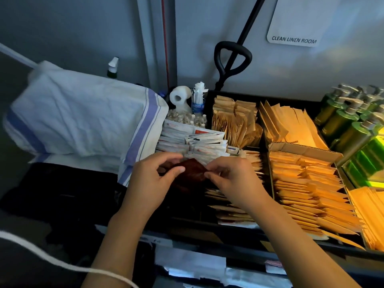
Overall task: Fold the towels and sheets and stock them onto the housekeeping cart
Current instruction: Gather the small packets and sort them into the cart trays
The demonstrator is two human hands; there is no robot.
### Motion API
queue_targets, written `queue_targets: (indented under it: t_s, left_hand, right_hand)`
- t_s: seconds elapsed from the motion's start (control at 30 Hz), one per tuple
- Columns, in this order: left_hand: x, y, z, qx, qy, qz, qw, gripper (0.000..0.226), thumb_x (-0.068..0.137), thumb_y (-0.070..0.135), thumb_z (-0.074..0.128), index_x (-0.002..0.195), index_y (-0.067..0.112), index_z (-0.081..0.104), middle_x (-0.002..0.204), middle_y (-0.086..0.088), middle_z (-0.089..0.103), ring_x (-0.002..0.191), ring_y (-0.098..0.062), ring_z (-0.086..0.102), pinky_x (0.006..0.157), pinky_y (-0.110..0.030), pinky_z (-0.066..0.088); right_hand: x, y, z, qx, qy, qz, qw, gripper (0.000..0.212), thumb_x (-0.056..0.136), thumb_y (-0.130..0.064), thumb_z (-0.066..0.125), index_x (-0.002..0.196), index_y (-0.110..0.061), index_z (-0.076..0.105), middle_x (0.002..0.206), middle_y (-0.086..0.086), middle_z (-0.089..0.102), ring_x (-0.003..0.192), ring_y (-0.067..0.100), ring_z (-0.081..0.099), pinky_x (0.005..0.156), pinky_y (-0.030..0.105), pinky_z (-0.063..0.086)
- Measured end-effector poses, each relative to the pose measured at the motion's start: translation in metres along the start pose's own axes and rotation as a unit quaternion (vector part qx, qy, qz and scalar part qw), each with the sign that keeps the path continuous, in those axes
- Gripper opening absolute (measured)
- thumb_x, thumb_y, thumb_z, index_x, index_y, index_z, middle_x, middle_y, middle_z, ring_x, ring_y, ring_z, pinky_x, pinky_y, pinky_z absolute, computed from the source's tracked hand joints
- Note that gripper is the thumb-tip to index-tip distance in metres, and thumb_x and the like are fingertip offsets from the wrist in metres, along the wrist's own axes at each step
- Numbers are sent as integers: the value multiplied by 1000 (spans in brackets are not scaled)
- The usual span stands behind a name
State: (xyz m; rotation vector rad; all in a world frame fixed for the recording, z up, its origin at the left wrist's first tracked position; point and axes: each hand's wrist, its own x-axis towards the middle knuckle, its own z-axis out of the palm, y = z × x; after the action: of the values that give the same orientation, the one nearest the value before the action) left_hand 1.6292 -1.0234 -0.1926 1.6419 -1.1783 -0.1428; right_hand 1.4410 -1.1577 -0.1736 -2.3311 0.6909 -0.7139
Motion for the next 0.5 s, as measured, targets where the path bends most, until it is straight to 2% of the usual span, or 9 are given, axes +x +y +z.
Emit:
queue_targets:
  t_s: [0.07, 0.13, 0.23, 0.33, 0.43, 0.5]
  left_hand:
    - [-4, -7, -7, 17, 5, -2, 1000, 23, 86, 19, 82, 104, 32, 78, 101, 21, 73, 98, -3, 70, 83, -14, 53]
    - [-8, -9, -10, 43, 10, 30, 999, 22, 86, 11, 81, 99, 28, 79, 98, 19, 73, 96, -3, 70, 82, -14, 52]
    - [-12, -10, -9, 77, -7, 61, 995, 20, 86, 3, 79, 95, 21, 80, 94, 15, 71, 92, -4, 69, 85, -25, 55]
    - [-15, -12, -5, 120, -40, 83, 988, 19, 86, -1, 78, 95, 16, 82, 92, 8, 72, 88, -11, 68, 83, -37, 57]
    - [-16, -9, -1, 146, -63, 91, 983, 20, 88, -2, 75, 98, 13, 83, 93, 2, 72, 88, -17, 66, 81, -41, 57]
    - [-15, -6, 0, 153, -67, 100, 981, 22, 87, -3, 75, 100, 12, 83, 92, 1, 72, 88, -19, 65, 80, -39, 57]
  right_hand:
    - [-1, -2, 10, 7, 8, 0, 1000, 10, 84, -12, 83, 91, -18, 80, 79, -16, 68, 74, 1, 63, 69, 9, 45]
    - [-3, -3, 19, -11, -6, -17, 1000, 13, 82, -8, 83, 90, -17, 78, 80, -12, 69, 74, 5, 65, 72, 20, 53]
    - [-4, -3, 31, -73, -41, -31, 996, 14, 81, -9, 81, 92, -17, 78, 85, -3, 71, 78, 16, 65, 73, 32, 54]
    - [-5, -3, 38, -139, -75, -35, 987, 19, 82, -14, 76, 101, -20, 77, 92, -3, 67, 86, 17, 60, 76, 32, 49]
    - [-6, -5, 37, -106, -50, -44, 992, 25, 83, -14, 78, 107, -20, 77, 90, -6, 67, 75, 8, 53, 72, 29, 49]
    - [-6, -7, 36, -93, -52, -58, 993, 22, 85, -13, 78, 106, -18, 79, 92, -3, 71, 77, 12, 61, 75, 30, 53]
